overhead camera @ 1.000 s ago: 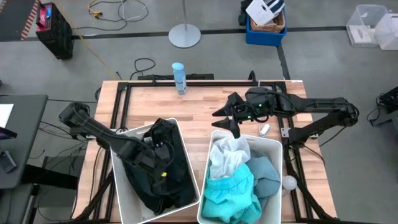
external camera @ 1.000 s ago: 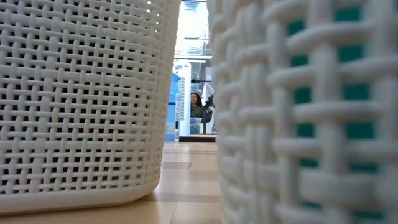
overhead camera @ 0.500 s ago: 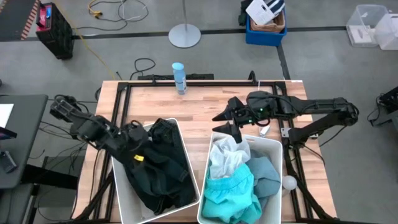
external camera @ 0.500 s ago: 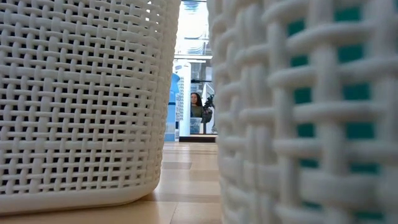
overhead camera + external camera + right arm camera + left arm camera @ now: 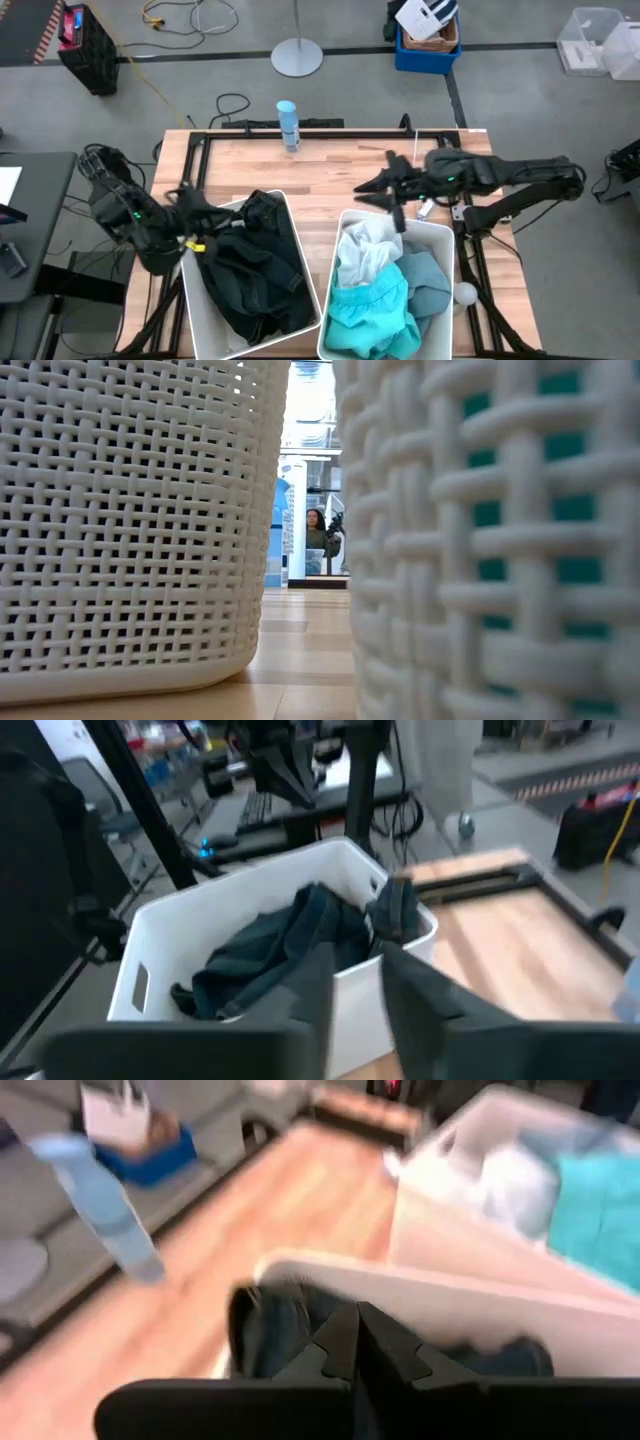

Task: Sort clothes
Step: Return to Home Position

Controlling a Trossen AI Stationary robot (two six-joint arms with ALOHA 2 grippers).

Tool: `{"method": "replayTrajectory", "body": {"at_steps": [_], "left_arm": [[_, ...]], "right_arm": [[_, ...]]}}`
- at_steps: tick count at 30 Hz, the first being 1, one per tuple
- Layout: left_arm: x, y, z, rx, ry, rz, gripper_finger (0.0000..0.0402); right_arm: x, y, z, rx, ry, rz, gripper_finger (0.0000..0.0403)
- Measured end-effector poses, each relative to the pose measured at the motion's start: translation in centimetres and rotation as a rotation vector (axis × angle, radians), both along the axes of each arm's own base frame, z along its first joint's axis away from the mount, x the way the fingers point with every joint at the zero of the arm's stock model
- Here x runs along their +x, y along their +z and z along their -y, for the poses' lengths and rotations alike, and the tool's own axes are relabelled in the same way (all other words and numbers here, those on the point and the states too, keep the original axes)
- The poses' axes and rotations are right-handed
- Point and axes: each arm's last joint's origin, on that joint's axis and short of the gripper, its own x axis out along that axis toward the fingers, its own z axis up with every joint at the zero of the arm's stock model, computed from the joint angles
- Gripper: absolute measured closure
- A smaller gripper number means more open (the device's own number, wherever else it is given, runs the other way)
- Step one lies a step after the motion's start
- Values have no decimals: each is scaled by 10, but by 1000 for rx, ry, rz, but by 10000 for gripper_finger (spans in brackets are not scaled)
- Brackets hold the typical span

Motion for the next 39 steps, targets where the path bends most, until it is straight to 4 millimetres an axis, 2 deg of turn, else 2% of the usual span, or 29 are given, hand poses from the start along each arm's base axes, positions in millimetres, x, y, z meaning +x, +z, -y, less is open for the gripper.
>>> {"method": "replayTrajectory", "body": {"at_steps": [3,5,8,11,16,20,25,33,39], "left_arm": [[-11,6,-2,48,8,86,400],[-17,7,-3,71,8,129,401],[-28,-3,-4,81,21,200,401],[-40,-26,-7,59,40,293,401],[-55,-70,-11,-7,31,393,401],[-63,-89,-19,-1,24,454,401],[-73,-97,-41,-28,37,498,401],[-96,-95,-90,-99,68,565,401],[-108,-97,-117,-116,67,578,401]], "right_arm": [[-18,10,4,-23,-4,53,362],[-30,13,6,-29,-4,86,390],[-44,7,7,-22,-4,147,389],[-56,-7,9,-12,-6,233,391],[-73,-39,14,14,-27,336,399],[-84,-62,21,31,-68,325,400],[-100,-85,34,14,-145,320,401],[-120,-114,51,9,-240,325,401],[-126,-145,62,73,-213,364,402]]}}
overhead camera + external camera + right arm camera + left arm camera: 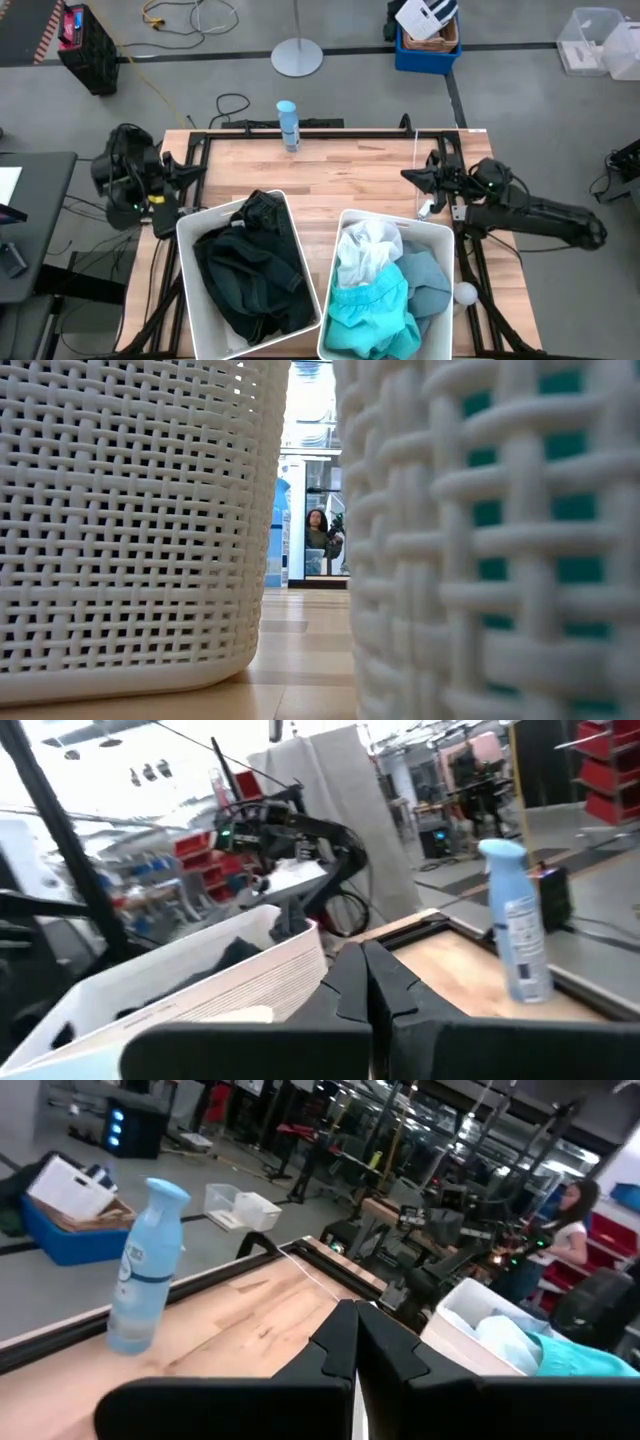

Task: Sort clothes
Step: Return to Home Position

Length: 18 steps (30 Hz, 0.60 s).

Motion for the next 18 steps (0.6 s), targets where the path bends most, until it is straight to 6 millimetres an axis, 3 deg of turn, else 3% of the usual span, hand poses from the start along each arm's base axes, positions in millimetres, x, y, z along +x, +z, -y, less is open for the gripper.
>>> {"method": "replayTrajectory", "body": {"at_steps": [10,18], "left_arm": [[-1,-36,-8,-22,-153,16,401],[-4,-60,-17,-88,-148,43,401]], "right_arm": [[-3,-41,16,60,32,45,402],[-8,-63,24,114,23,36,402]]}}
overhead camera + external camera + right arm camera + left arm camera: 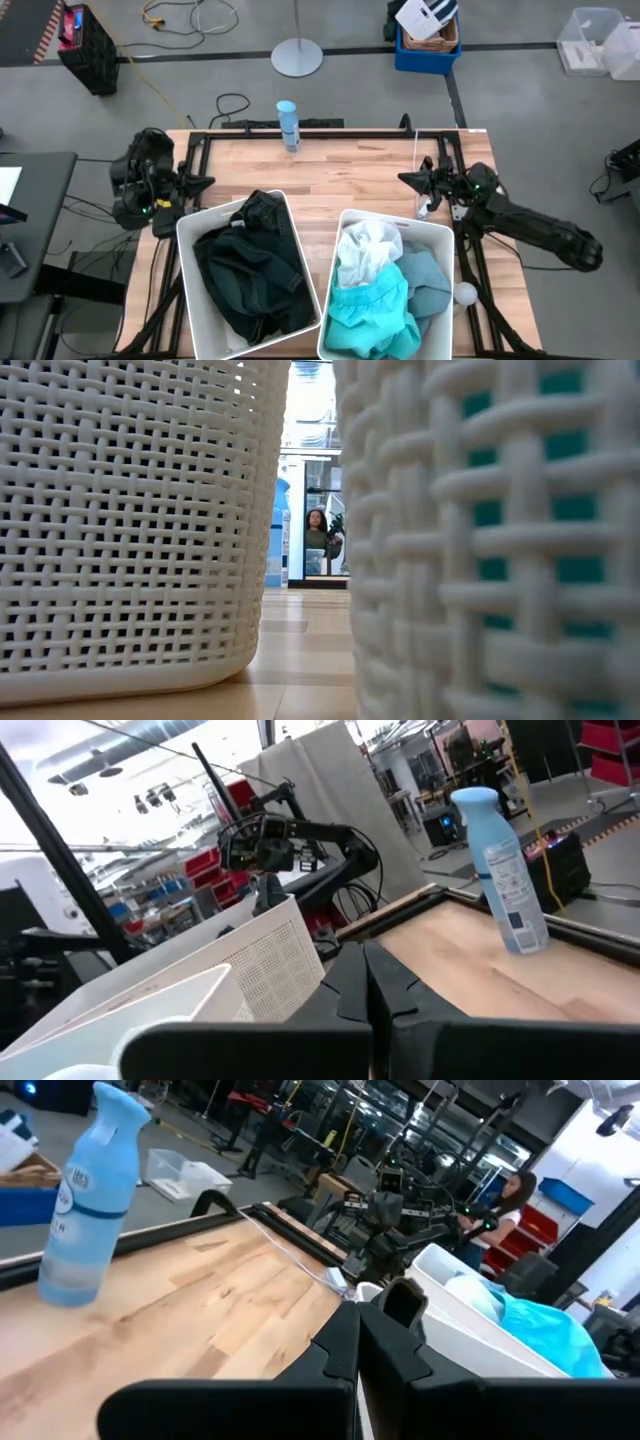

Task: Sort clothes
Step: Return to Home Position

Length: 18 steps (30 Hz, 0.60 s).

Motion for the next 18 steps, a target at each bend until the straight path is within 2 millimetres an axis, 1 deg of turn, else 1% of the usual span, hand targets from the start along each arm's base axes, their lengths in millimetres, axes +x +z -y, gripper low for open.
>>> {"method": "replayTrajectory", "body": {"at_steps": [3,10,14,18], "left_arm": [[0,-6,2,-10,23,3,401],[-1,-6,7,28,130,-8,401],[0,-9,9,39,124,-12,401],[5,-15,20,2,114,1,401]], "right_arm": [[-1,-6,1,15,0,3,402],[-2,-6,2,10,-6,3,402],[-2,-7,2,10,-6,-2,402],[-1,-7,2,8,-6,-6,402]]}}
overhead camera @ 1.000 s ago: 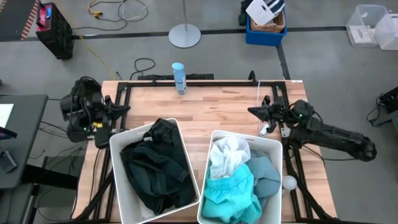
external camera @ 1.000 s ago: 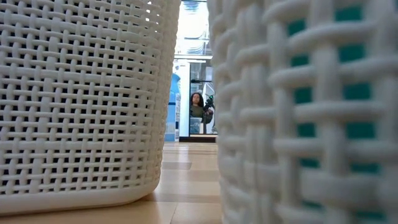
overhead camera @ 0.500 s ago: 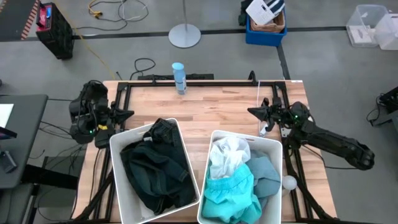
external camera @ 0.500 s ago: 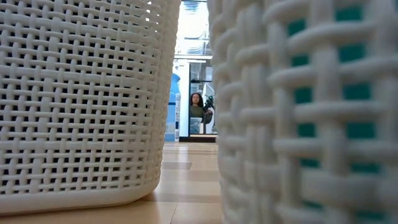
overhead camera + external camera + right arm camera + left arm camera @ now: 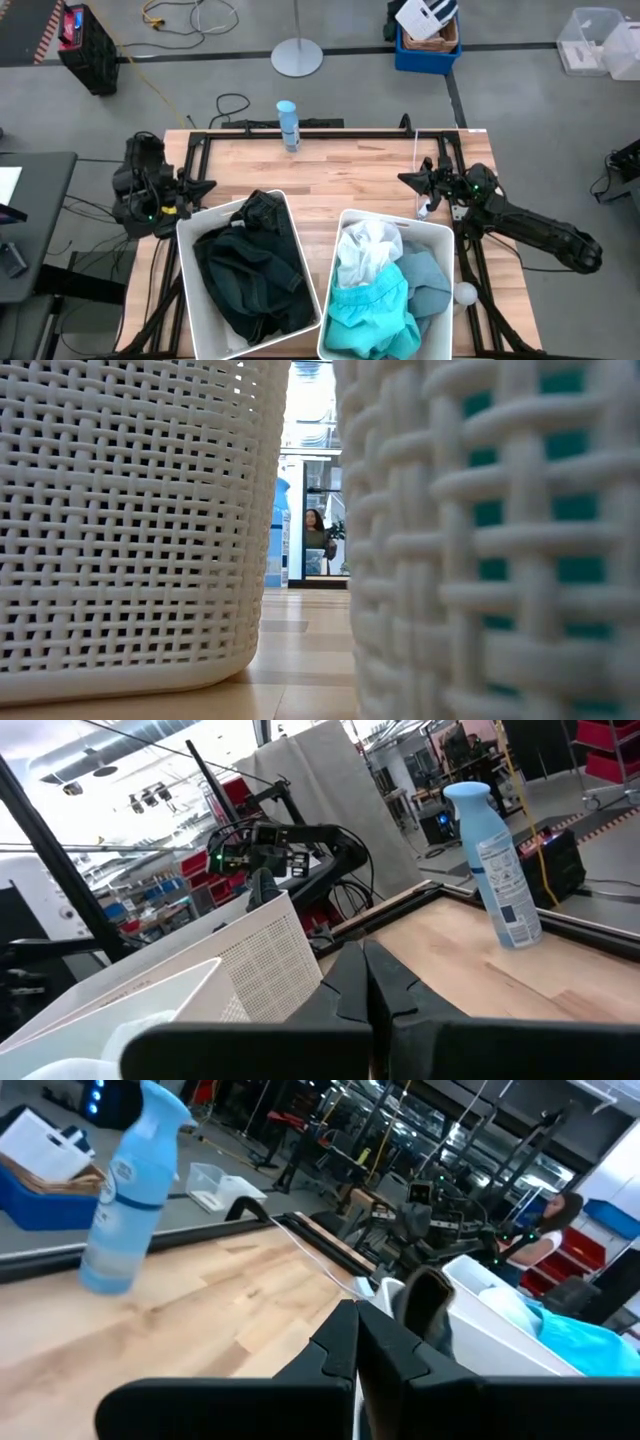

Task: Sort clothes
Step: Return to Home Position

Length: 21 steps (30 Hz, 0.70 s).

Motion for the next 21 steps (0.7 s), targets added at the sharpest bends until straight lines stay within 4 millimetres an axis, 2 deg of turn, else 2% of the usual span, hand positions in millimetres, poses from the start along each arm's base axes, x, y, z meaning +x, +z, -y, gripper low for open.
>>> {"method": "replayTrajectory", "body": {"at_steps": [11,18,21], "left_arm": [[23,0,45,109,88,-55,401],[54,-4,72,177,260,-107,401],[70,4,78,175,338,-115,401]], "right_arm": [[2,-4,2,20,-1,-31,402],[6,-8,4,45,-1,-65,402],[6,-9,5,54,0,-73,402]]}}
